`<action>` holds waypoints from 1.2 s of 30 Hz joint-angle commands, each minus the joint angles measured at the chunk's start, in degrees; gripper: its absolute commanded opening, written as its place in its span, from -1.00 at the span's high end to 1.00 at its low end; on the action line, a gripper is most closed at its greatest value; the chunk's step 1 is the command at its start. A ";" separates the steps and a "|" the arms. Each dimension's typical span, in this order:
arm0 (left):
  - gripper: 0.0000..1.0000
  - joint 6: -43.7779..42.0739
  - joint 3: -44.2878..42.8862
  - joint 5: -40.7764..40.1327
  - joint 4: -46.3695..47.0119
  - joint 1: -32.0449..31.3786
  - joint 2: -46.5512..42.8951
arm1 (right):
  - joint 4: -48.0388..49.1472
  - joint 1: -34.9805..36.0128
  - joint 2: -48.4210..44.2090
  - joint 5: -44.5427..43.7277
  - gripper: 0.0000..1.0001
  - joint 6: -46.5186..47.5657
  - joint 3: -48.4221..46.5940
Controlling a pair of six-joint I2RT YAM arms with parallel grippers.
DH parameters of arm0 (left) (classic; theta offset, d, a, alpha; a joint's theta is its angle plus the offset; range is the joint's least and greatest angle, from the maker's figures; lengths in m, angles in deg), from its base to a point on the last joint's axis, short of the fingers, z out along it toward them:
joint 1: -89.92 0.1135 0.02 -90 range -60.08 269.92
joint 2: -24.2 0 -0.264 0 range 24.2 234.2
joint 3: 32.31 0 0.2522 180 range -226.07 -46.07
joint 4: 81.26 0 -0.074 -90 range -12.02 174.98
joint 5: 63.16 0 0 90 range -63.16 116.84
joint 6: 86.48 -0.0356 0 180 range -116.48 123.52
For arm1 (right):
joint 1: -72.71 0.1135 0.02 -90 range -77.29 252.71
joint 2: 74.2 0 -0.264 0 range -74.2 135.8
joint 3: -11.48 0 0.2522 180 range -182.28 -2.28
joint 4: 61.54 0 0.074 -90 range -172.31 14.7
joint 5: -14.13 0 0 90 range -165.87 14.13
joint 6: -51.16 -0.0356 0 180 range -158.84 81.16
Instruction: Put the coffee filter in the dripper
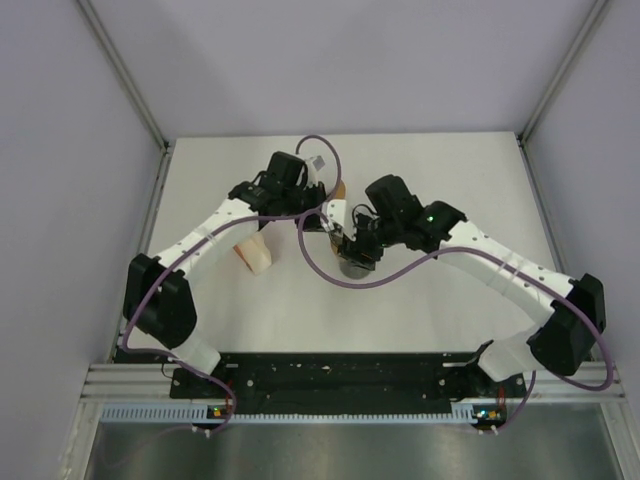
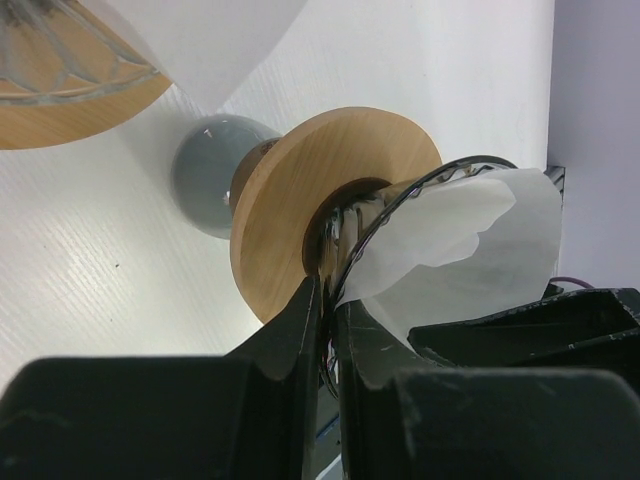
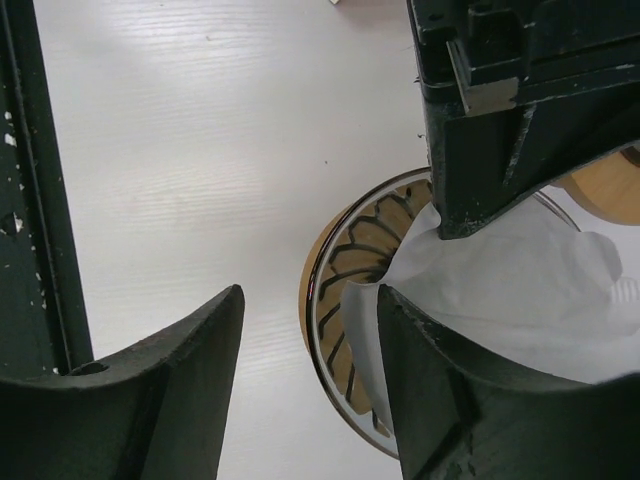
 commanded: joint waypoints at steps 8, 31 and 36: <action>0.48 -0.14 -4.82 2.17 0.75 0.00 0.35 | 3.54 0.27 1.17 -1.48 0.09 4.12 1.39; 0.03 -3.83 -7.19 -1.17 -1.27 0.09 -1.50 | 1.69 -1.31 -3.32 -0.07 -0.55 5.35 -0.28; 0.03 -4.18 -7.64 -1.70 -1.63 0.09 -1.15 | 0.02 -1.31 0.28 -1.21 -0.53 5.70 -1.15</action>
